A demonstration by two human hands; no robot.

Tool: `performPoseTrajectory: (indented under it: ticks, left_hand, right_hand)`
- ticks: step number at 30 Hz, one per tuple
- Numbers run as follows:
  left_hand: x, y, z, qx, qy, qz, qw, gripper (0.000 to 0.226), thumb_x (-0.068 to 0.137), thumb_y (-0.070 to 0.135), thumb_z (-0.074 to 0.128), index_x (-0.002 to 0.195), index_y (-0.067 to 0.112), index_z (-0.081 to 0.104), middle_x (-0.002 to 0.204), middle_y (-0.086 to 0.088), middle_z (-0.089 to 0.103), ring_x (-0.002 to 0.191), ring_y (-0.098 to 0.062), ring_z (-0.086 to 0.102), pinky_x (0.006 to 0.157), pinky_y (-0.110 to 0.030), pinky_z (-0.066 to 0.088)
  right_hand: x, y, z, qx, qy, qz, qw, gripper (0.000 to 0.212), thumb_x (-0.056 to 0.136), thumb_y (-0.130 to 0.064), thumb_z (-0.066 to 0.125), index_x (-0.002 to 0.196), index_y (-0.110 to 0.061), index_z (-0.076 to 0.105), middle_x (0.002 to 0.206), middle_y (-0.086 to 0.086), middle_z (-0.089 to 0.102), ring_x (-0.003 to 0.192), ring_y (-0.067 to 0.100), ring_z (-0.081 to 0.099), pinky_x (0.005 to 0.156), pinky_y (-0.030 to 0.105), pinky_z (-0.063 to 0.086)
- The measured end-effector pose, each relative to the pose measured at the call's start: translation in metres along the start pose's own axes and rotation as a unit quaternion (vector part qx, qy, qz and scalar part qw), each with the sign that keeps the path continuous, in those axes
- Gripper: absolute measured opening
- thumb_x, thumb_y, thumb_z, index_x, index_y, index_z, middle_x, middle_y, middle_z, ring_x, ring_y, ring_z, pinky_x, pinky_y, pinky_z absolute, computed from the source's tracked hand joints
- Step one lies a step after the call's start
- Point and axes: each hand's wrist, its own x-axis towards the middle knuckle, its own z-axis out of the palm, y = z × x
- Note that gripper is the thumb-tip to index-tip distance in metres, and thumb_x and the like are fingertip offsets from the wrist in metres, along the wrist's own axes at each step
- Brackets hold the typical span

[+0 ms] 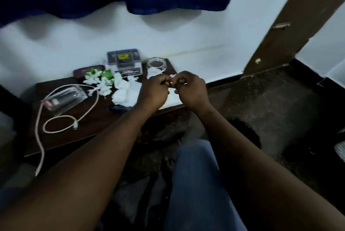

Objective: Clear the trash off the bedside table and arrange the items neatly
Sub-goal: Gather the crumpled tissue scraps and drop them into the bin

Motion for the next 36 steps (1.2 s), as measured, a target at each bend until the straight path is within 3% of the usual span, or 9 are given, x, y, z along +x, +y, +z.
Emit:
performPoseTrajectory:
  ticks: [2, 6, 10, 13, 17, 20, 25, 32, 36]
  left_hand:
    - [0.0, -0.017, -0.032, -0.004, 0.028, -0.006, 1.0, 0.031, 0.077, 0.019, 0.045, 0.079, 0.033, 0.073, 0.084, 0.009, 0.074, 0.076, -0.019, 0.075, 0.082, -0.047, 0.061]
    - [0.01, -0.057, -0.081, 0.01, 0.063, -0.031, 0.997, 0.033, 0.088, 0.011, 0.05, 0.1, 0.026, 0.077, 0.1, -0.003, 0.077, 0.085, -0.025, 0.076, 0.087, -0.05, 0.059]
    - [0.016, -0.097, -0.114, 0.02, 0.104, -0.056, 0.993, 0.036, 0.091, 0.005, 0.051, 0.099, 0.028, 0.077, 0.092, 0.006, 0.077, 0.079, -0.016, 0.076, 0.08, -0.046, 0.061]
    - [0.02, -0.117, -0.122, 0.061, 0.119, -0.053, 0.99, 0.038, 0.086, 0.0, 0.056, 0.105, 0.025, 0.078, 0.095, 0.004, 0.077, 0.082, -0.01, 0.072, 0.081, -0.034, 0.057]
    - [0.041, -0.124, -0.13, 0.111, 0.152, -0.047, 0.981, 0.034, 0.083, 0.003, 0.059, 0.105, 0.022, 0.077, 0.1, -0.002, 0.077, 0.092, -0.019, 0.067, 0.075, -0.027, 0.047]
    - [0.052, -0.127, -0.132, 0.118, 0.16, -0.04, 0.979, 0.036, 0.083, 0.004, 0.055, 0.106, 0.021, 0.077, 0.102, -0.004, 0.077, 0.096, -0.024, 0.068, 0.082, -0.034, 0.052]
    - [0.074, -0.141, -0.143, 0.161, 0.158, -0.051, 0.973, 0.04, 0.085, 0.005, 0.057, 0.116, 0.023, 0.076, 0.113, 0.001, 0.077, 0.11, -0.021, 0.068, 0.097, -0.037, 0.051]
    - [0.084, -0.149, -0.134, 0.239, 0.088, -0.037, 0.966, 0.035, 0.085, 0.019, 0.067, 0.117, 0.03, 0.074, 0.117, 0.005, 0.075, 0.109, -0.02, 0.067, 0.091, -0.029, 0.049]
    - [0.087, -0.145, -0.125, 0.229, 0.076, -0.013, 0.97, 0.038, 0.084, 0.018, 0.067, 0.121, 0.026, 0.073, 0.12, 0.004, 0.074, 0.111, -0.022, 0.066, 0.097, -0.034, 0.052]
  right_hand:
    - [0.01, -0.023, 0.032, 0.015, -0.045, -0.013, 0.999, 0.02, 0.084, -0.005, 0.063, 0.082, -0.02, 0.075, 0.088, -0.002, 0.079, 0.087, 0.022, 0.076, 0.089, 0.043, 0.058]
    - [0.023, -0.048, 0.094, 0.035, -0.095, -0.024, 0.995, 0.022, 0.083, -0.006, 0.062, 0.076, -0.024, 0.072, 0.087, -0.004, 0.077, 0.091, 0.021, 0.074, 0.088, 0.049, 0.06]
    - [0.037, -0.054, 0.148, 0.038, -0.129, -0.03, 0.99, 0.023, 0.084, -0.007, 0.063, 0.074, -0.025, 0.073, 0.081, -0.009, 0.076, 0.086, 0.016, 0.074, 0.088, 0.044, 0.06]
    - [0.043, -0.055, 0.175, 0.0, -0.151, -0.051, 0.987, 0.018, 0.083, -0.012, 0.065, 0.076, -0.025, 0.074, 0.08, -0.012, 0.075, 0.085, 0.011, 0.072, 0.087, 0.036, 0.058]
    - [0.059, -0.062, 0.195, -0.041, -0.162, -0.08, 0.983, 0.015, 0.084, -0.017, 0.064, 0.089, -0.023, 0.077, 0.095, -0.004, 0.079, 0.096, 0.018, 0.071, 0.09, 0.036, 0.055]
    - [0.07, -0.064, 0.2, -0.071, -0.156, -0.1, 0.98, 0.013, 0.088, -0.016, 0.065, 0.091, -0.021, 0.077, 0.096, -0.003, 0.078, 0.096, 0.019, 0.071, 0.089, 0.036, 0.054]
    - [0.086, -0.044, 0.193, -0.17, -0.23, -0.13, 0.949, 0.007, 0.089, -0.018, 0.072, 0.092, -0.019, 0.079, 0.1, 0.002, 0.079, 0.099, 0.026, 0.071, 0.09, 0.042, 0.055]
    - [0.11, -0.023, 0.16, -0.205, -0.195, -0.065, 0.957, 0.008, 0.088, -0.028, 0.074, 0.081, -0.031, 0.072, 0.09, -0.011, 0.075, 0.087, 0.009, 0.069, 0.074, 0.027, 0.051]
    - [0.12, -0.023, 0.14, -0.22, -0.092, -0.083, 0.968, 0.006, 0.087, -0.023, 0.074, 0.084, -0.026, 0.077, 0.091, -0.004, 0.077, 0.087, 0.018, 0.072, 0.076, 0.03, 0.054]
